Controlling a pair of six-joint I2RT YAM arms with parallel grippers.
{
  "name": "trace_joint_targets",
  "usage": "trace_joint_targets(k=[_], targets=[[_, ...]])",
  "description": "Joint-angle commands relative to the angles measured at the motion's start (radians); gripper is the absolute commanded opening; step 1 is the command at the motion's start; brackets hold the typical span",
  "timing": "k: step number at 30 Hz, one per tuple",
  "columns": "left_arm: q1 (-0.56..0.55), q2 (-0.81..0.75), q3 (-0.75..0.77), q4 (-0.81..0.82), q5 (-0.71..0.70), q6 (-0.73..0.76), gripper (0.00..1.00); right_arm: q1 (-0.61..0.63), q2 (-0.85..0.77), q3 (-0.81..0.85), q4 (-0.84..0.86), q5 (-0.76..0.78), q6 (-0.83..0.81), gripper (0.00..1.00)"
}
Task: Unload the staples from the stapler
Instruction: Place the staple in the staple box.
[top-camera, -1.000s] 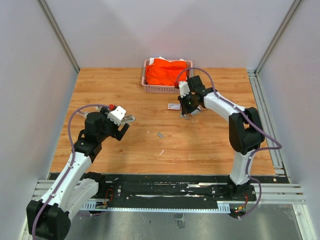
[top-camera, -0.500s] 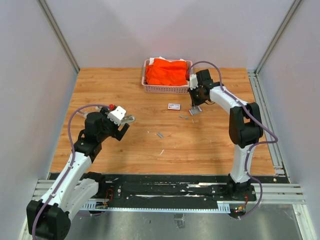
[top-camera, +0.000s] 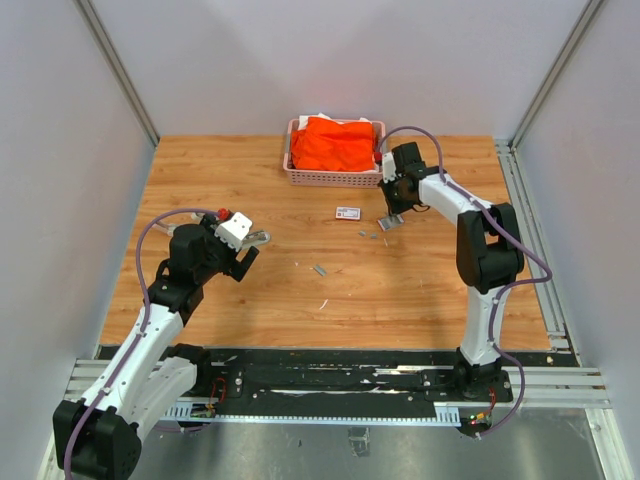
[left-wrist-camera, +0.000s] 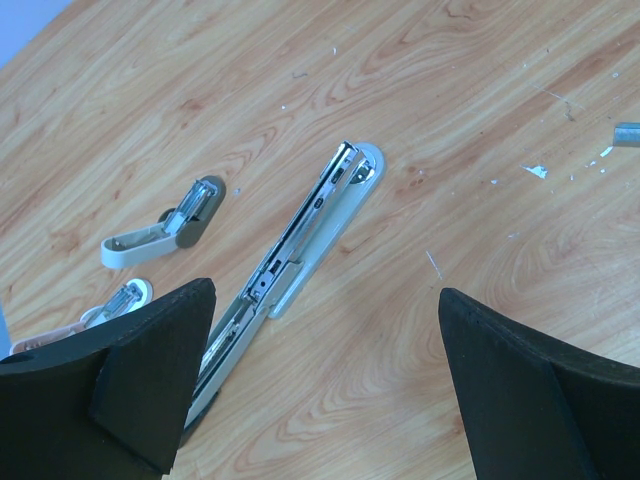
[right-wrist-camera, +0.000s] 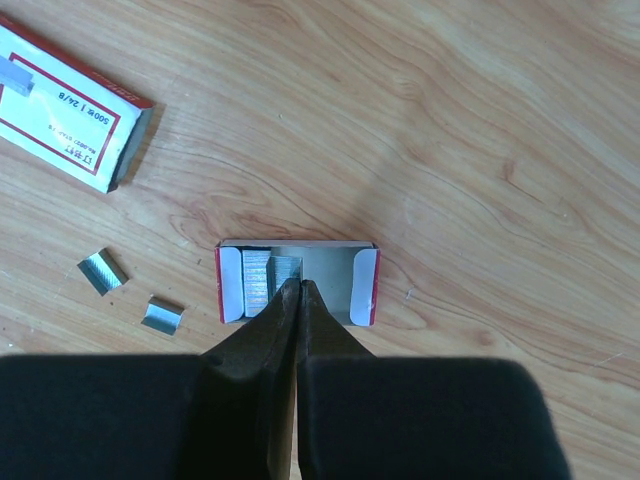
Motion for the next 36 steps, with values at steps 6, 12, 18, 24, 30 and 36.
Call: trace_joint_targets(k=[6, 12, 18, 24, 30, 36], targets=[[-0.002, 0.001, -0.013, 0.039, 0.006, 0.004, 0.98, -0.022, 0.033, -0.018, 0.012, 0.026, 0.017, 0.01], [-0.002, 0.003, -0.014, 0.039, 0.008, 0.004, 0.98, -0.023, 0.044, -0.024, 0.012, 0.027, 0.009, 0.01], [-0.002, 0.003, -0.014, 0.038, 0.007, 0.004, 0.98, -0.023, 0.049, -0.028, 0.012, 0.029, 0.000, 0.01], [-0.002, 0.003, -0.014, 0.038, 0.008, 0.005, 0.98, -0.023, 0.055, -0.028, 0.011, 0.020, 0.001, 0.01], [-0.002, 0.003, -0.015, 0.039, 0.008, 0.006, 0.98, -0.023, 0.057, -0.027, 0.010, 0.000, 0.006, 0.01], [-0.002, 0.003, -0.016, 0.039, 0.008, 0.007, 0.98, -0.022, 0.052, -0.031, 0.009, -0.022, 0.012, 0.03]])
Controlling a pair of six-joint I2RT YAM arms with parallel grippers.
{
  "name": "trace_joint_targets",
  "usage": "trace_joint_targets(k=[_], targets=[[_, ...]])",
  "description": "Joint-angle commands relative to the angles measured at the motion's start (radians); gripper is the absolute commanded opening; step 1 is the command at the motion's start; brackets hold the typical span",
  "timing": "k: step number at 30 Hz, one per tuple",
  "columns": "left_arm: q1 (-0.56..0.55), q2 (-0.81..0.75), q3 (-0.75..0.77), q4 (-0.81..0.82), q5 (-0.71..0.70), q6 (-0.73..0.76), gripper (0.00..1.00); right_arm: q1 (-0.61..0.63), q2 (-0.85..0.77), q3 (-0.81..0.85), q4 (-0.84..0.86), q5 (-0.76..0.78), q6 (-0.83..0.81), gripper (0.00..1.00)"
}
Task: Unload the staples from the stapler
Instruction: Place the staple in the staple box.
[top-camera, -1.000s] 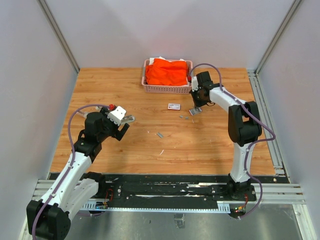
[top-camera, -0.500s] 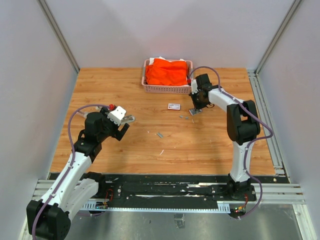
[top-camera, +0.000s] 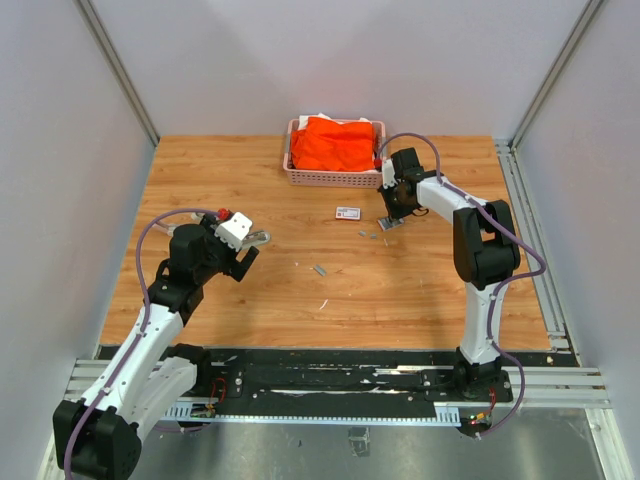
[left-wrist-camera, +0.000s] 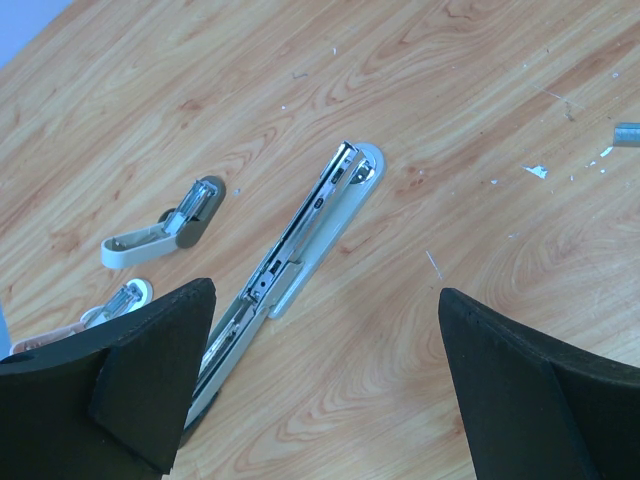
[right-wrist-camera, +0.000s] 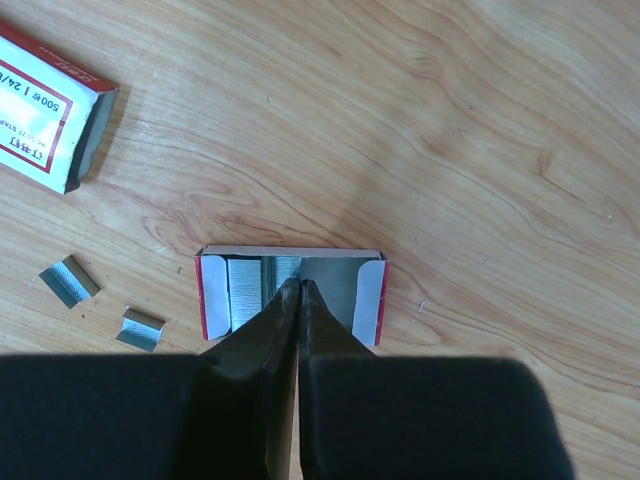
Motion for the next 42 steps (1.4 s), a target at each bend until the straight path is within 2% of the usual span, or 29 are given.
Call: trace_joint_targets(k=[1, 19, 28, 42], targets=[[-0.002, 0.003, -0.016, 0.039, 0.008, 0.007, 0.98, -0.013, 0.007, -0.013, -0.005, -0.025, 0.008, 0.03], [-0.002, 0.004, -0.016, 0.037, 0.011, 0.007, 0.98, -0.014, -0.028, 0.002, -0.026, -0.029, 0.007, 0.10], [-0.002, 0.003, -0.015, 0.037, 0.009, 0.008, 0.98, -0.008, -0.087, 0.007, -0.038, -0.049, -0.003, 0.18], [-0.002, 0.000, -0.016, 0.035, 0.006, 0.010, 0.98, 0.086, -0.090, -0.002, -0.041, -0.080, -0.051, 0.19]])
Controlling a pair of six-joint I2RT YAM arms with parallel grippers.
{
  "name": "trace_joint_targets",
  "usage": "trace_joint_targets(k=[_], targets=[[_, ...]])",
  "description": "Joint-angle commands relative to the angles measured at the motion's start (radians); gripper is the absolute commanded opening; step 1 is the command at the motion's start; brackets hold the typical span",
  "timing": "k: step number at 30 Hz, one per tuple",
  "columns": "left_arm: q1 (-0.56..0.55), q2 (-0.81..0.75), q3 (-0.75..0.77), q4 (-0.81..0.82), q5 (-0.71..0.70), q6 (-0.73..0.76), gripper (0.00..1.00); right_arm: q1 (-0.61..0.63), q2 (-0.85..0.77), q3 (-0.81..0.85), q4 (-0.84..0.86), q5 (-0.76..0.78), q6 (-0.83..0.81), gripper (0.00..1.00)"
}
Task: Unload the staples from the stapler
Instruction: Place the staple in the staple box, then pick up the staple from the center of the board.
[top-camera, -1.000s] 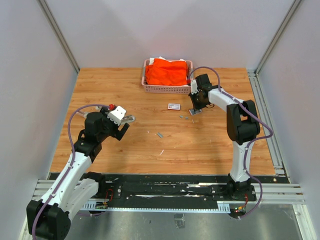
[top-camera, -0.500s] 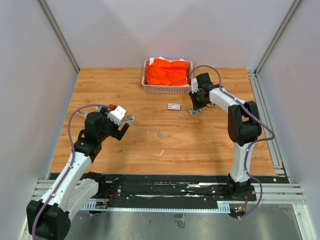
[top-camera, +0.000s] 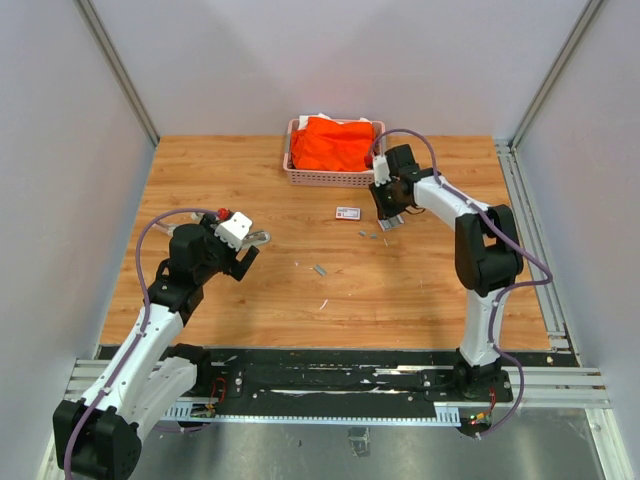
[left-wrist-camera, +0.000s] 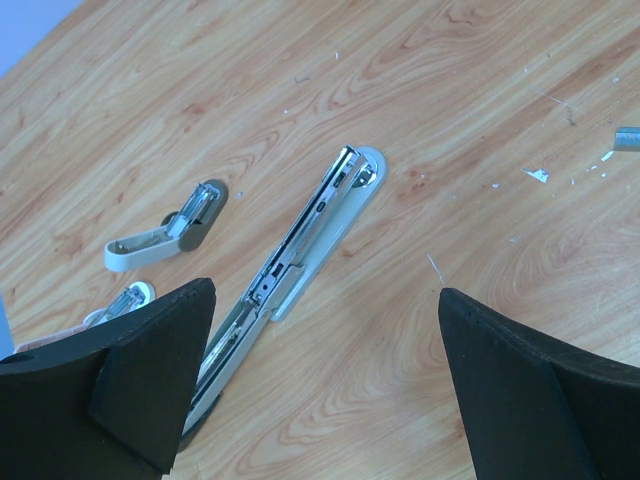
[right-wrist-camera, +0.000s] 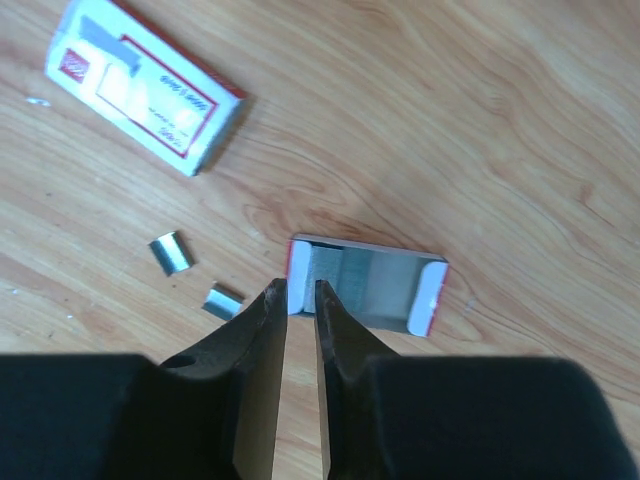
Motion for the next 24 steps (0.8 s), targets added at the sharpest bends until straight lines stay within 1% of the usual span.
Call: trace_joint_targets(k=[1, 5, 10, 14, 19, 24], targets=[[-0.002, -0.001, -0.016, 0.027, 0.006, 0.009, 0.98, 0.055, -0.028, -0.001, -0.025, -0.012, -0.035, 0.19], [-0.002, -0.002, -0.016, 0.028, 0.007, 0.010, 0.98, 0.092, -0.027, 0.004, -0.032, -0.011, -0.062, 0.19], [-0.002, -0.003, -0.017, 0.028, 0.008, 0.012, 0.98, 0.151, -0.027, -0.002, -0.055, -0.063, -0.128, 0.19], [-0.002, -0.002, -0.017, 0.028, 0.008, 0.012, 0.98, 0.215, -0.076, -0.023, -0.071, -0.084, -0.166, 0.20], [-0.002, -0.005, -0.016, 0.029, 0.002, 0.010, 0.98, 0.290, -0.090, -0.049, -0.073, -0.118, -0.142, 0.22], [-0.002, -0.008, -0.016, 0.030, -0.004, 0.011, 0.98, 0.362, -0.068, -0.041, -0.080, -0.158, -0.097, 0.25]])
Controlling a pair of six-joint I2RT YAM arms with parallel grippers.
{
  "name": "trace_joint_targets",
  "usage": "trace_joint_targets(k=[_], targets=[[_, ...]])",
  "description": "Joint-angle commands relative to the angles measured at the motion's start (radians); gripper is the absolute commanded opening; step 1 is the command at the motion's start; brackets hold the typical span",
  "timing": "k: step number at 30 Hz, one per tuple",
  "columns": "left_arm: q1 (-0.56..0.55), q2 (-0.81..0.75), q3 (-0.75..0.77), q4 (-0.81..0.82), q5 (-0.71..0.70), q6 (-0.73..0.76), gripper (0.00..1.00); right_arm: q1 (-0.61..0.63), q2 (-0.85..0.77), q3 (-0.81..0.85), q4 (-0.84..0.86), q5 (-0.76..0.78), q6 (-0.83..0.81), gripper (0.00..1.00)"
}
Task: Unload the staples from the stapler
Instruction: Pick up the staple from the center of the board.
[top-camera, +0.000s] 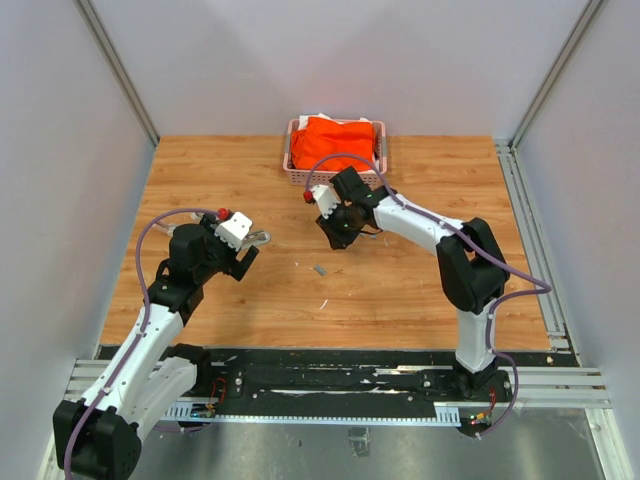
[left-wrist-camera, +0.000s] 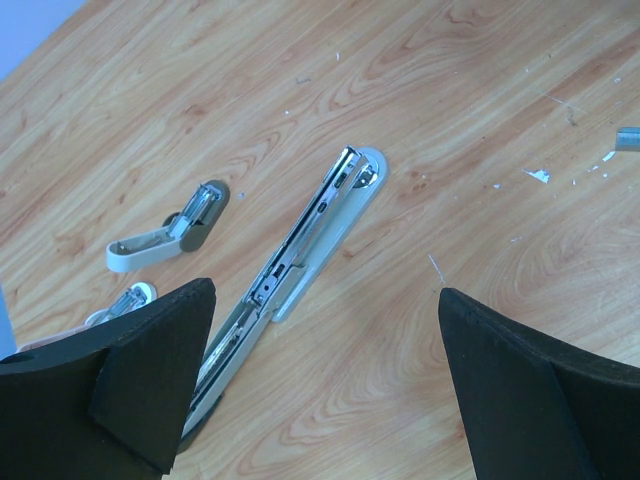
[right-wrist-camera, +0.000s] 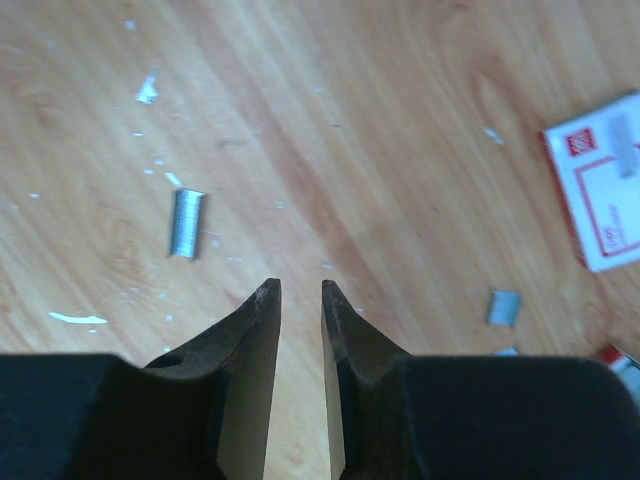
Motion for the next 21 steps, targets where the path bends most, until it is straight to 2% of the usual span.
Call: trace_joint_targets(k=[1, 9, 21], targets=[[-0.002, -0.009, -0.014, 0.029, -0.005, 0.007, 0.98, 0.067, -0.002, -0.007, -0.030, -0.043, 0.038, 0.26], [-0.002, -0.008, -0.017, 0.031, -0.010, 0.009, 0.98, 0.142, 0.024, -0.004, -0.031, -0.003, 0.052, 0.27], [-0.002, -0.011, -0.017, 0.033, -0.014, 0.009, 0.98, 0.166, 0.085, -0.002, -0.031, 0.025, 0.060, 0.28]])
